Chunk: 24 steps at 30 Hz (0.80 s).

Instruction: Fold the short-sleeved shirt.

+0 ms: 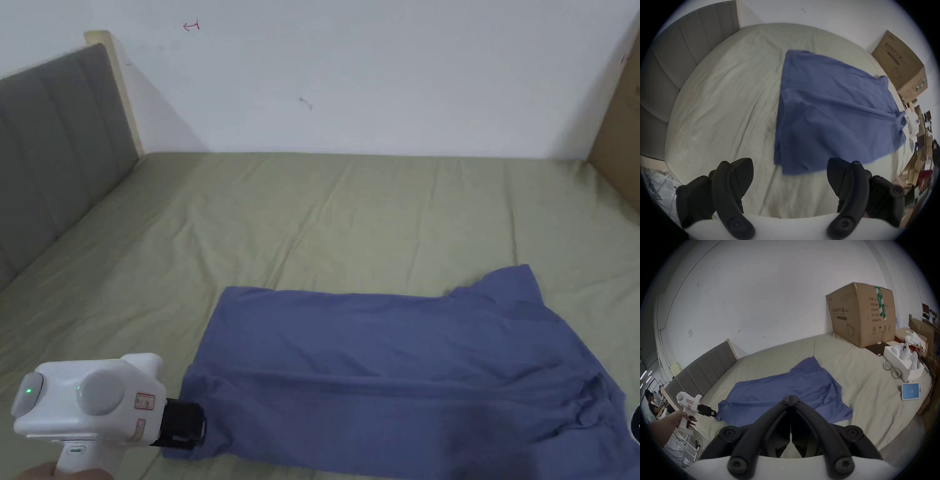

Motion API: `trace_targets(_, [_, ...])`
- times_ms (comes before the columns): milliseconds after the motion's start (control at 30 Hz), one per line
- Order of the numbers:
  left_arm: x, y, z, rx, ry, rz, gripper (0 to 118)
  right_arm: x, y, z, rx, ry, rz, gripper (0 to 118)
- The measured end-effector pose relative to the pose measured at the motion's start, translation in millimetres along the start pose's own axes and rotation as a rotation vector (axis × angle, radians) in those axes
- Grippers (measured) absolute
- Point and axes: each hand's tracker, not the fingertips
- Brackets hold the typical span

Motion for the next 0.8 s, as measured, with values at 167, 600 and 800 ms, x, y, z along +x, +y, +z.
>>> trace_targets(167, [0,1,-49,-0.113,-0.016,0.033,111,5,-5,-7,-0.056,-0.017,-0.039,0])
trace_targets(600, [4,-20,-32,0.052,0.048,0.022,64,49,-16,-22,-0.131,-0.053,-0.252,0])
trace_targets(800, [-2,-22,0,0.1,-0.127,0.104,4,92,1,-45,-0.188,-0.107,-0.157,0])
